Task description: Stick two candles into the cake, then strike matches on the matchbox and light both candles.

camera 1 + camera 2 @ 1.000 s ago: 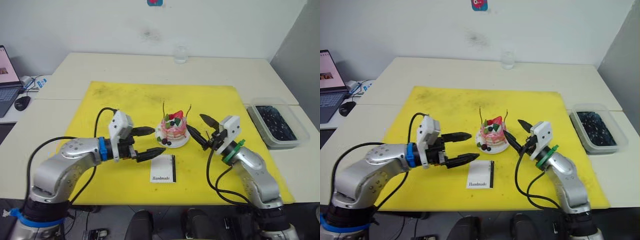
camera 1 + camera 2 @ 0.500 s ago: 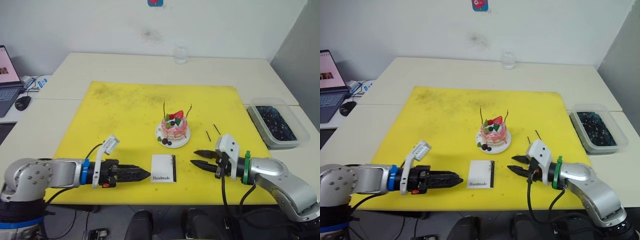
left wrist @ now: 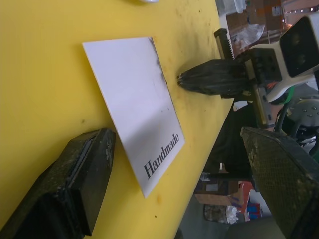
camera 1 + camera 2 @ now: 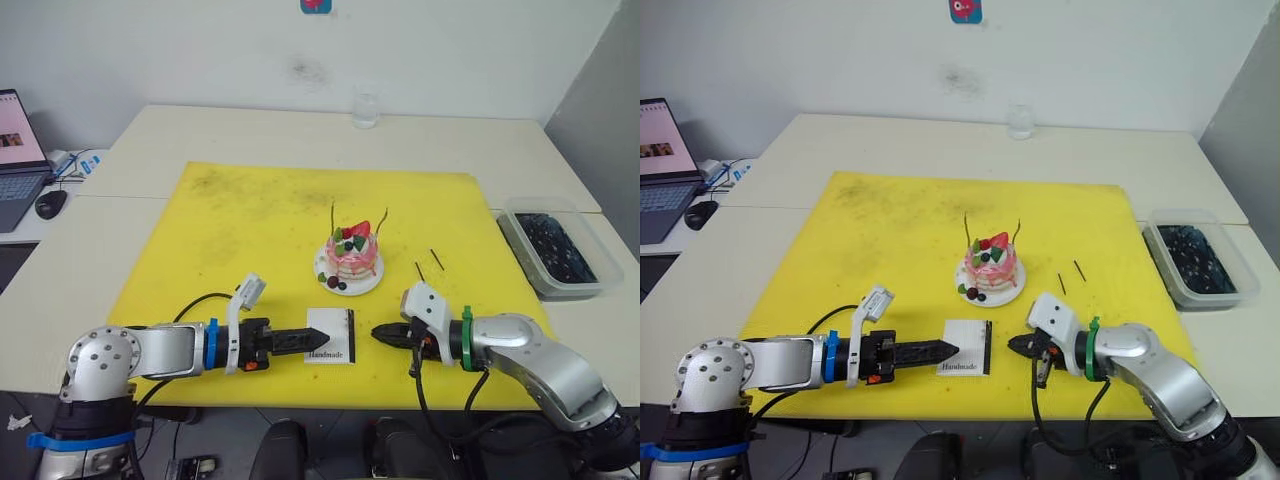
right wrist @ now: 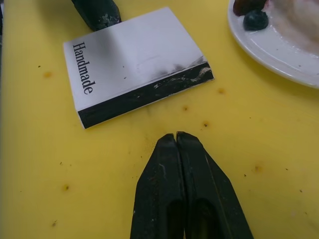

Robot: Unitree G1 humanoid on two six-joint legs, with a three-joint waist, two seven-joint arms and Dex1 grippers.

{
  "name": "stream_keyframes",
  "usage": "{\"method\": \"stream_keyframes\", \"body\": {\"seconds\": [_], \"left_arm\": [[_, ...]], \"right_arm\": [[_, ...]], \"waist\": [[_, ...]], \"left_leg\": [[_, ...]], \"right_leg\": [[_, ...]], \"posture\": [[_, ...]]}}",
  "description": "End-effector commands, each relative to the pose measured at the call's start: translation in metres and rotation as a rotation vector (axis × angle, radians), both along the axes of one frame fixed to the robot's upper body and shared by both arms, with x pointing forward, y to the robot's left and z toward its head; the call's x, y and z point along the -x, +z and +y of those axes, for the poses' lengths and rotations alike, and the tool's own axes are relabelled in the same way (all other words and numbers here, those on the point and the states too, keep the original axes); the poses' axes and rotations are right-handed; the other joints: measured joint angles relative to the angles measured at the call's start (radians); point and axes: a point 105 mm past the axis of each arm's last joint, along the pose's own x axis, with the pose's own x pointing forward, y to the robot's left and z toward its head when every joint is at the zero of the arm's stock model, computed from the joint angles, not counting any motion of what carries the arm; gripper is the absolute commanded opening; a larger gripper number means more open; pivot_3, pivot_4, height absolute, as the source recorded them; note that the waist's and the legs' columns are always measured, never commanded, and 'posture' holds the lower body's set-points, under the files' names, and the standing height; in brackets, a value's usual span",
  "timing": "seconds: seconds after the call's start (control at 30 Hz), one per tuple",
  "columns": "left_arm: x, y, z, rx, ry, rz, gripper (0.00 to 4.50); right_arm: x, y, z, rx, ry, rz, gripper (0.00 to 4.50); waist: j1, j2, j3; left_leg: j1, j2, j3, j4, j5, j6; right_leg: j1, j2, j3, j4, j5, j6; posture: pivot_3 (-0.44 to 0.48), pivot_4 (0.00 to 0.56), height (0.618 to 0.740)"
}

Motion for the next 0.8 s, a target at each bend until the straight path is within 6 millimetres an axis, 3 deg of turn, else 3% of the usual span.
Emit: {"method": "stream_keyframes", "body": {"seconds": [0.03,0.4,0.7,0.8], "left_arm": [[0.001,-0.003,-0.009,0.021,0.001,0.02,4.5],[0.009,-0.014,-0.018,0.014,0.006,0.06,4.5],[0.011,-0.016,-0.02,0.0,0.004,0.056,4.5],[0.009,-0.019,-0.017,-0.034,0.014,0.045,3.88]], "right_arm": [[-0.001,-0.001,0.011,0.019,0.05,-0.01,0.01],[0.003,0.007,0.041,-0.046,0.144,0.011,0.01],[0.005,0.006,0.042,-0.045,0.147,0.019,0.01],[0.004,0.007,0.04,-0.046,0.138,0.02,0.0]], "waist": [[0.0,0.0,0.0],[0.007,0.0,-0.001],[0.015,0.0,-0.001],[0.015,0.0,-0.001]], "left_leg": [[0.0,0.0,0.0,0.0,0.0,0.0],[0.0,0.0,0.0,0.0,0.0,0.0],[0.0,0.0,0.001,-0.001,0.0,0.0],[0.0,0.0,0.001,-0.001,0.0,0.0]], "right_leg": [[0.0,0.0,0.0,0.0,0.0,0.0],[0.0,0.0,0.0,0.0,0.0,0.0],[0.0,-0.001,0.0,-0.001,-0.001,-0.001],[0.0,-0.001,0.0,-0.001,-0.001,-0.001]], "posture": [[0.0,0.15,0.74],[0.0,0.15,0.74],[0.0,0.15,0.74],[0.0,0.15,0.74]]}}
